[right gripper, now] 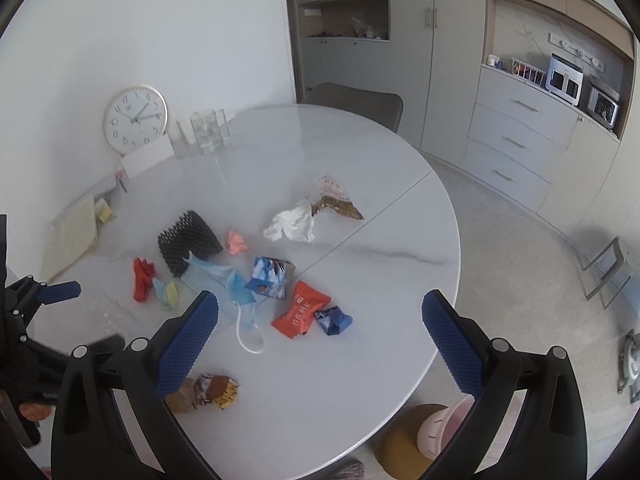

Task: Collect trash
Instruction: 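Grasp the brown paper bag with the left tool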

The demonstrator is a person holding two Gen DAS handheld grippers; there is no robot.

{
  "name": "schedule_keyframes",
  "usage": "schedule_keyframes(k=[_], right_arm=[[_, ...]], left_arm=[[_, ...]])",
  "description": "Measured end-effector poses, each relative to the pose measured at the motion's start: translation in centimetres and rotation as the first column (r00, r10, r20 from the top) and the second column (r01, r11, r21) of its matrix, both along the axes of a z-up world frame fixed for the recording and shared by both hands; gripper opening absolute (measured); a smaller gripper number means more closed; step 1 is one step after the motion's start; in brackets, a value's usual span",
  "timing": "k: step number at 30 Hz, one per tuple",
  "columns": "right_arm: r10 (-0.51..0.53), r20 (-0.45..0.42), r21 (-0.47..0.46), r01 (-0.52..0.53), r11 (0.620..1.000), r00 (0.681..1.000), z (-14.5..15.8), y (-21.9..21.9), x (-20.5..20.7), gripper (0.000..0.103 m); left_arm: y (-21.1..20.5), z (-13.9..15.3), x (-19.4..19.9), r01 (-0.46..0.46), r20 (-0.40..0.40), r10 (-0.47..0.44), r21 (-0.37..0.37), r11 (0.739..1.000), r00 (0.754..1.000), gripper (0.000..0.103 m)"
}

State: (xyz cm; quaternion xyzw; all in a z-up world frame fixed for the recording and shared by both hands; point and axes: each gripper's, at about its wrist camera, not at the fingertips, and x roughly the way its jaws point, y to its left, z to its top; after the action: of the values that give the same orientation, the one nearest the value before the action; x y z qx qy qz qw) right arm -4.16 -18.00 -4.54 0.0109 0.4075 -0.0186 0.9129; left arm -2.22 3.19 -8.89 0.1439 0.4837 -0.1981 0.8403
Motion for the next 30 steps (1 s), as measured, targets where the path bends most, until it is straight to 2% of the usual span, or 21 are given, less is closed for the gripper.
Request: schedule_keyframes(k=[4,6,10,13,14,16,18,22,27,30], right_arm=[[0.005,-0.083,-0.026,-0.008,1.0,0.996,-2.8,0.8,0.1,0.101],[0.003,-0.123,0.005,-0.003,1.0,0.992,-4.3,1.0,0.0,0.101],[0.008,-0.185,0.039,-0.001,0.999,0.983,-6.7,1.2,-0.3,0.101],[0.015,-0.216,0.037,-0.007,0.999,0.976,-7.8,1.6,-0.6,0.101],[0.019,-0.22,0.043,-0.01,0.999,0.975,-8.1,1.7,-0.7,0.101],[0.029,-0.23,0.063,-0.015,0.998,0.973,-8.7,1.9,-1.0,0.101],[0.04,-0.245,0.079,-0.021,0.997,0.969,-9.1,2.0,-1.1,0.101],[0.056,-0.271,0.103,-0.029,0.994,0.961,-10.0,2.3,-1.4,0.101],[0.102,-0.291,0.138,-0.064,0.988,0.951,-10.9,2.3,-1.1,0.101],[0.173,-0.296,0.162,-0.129,0.978,0.939,-11.4,2.7,-0.9,0.101]], left_arm=[[-0.4,-3.7,-1.7,0.174,-0.036,-0.171,0.079,0.982,0.985,0.095],[-0.5,-6.1,-2.5,0.267,-0.068,-0.26,0.124,0.956,0.963,0.095],[-0.9,-9.8,-3.5,0.394,-0.118,-0.378,0.185,0.9,0.918,0.095],[-1.4,-11.8,-3.5,0.46,-0.128,-0.442,0.22,0.86,0.888,0.095],[-1.5,-12.1,-3.5,0.472,-0.128,-0.455,0.217,0.854,0.881,0.095],[-1.6,-12.7,-3.1,0.489,-0.135,-0.471,0.199,0.849,0.872,0.095],[-1.6,-13.2,-2.5,0.507,-0.142,-0.488,0.183,0.842,0.861,0.091],[-1.5,-14.0,-1.9,0.531,-0.162,-0.508,0.176,0.829,0.846,0.069],[-1.1,-14.3,-1.4,0.524,-0.164,-0.502,0.146,0.839,0.849,0.052],[-0.7,-14.3,-1.3,0.505,-0.169,-0.483,0.125,0.854,0.859,0.043]])
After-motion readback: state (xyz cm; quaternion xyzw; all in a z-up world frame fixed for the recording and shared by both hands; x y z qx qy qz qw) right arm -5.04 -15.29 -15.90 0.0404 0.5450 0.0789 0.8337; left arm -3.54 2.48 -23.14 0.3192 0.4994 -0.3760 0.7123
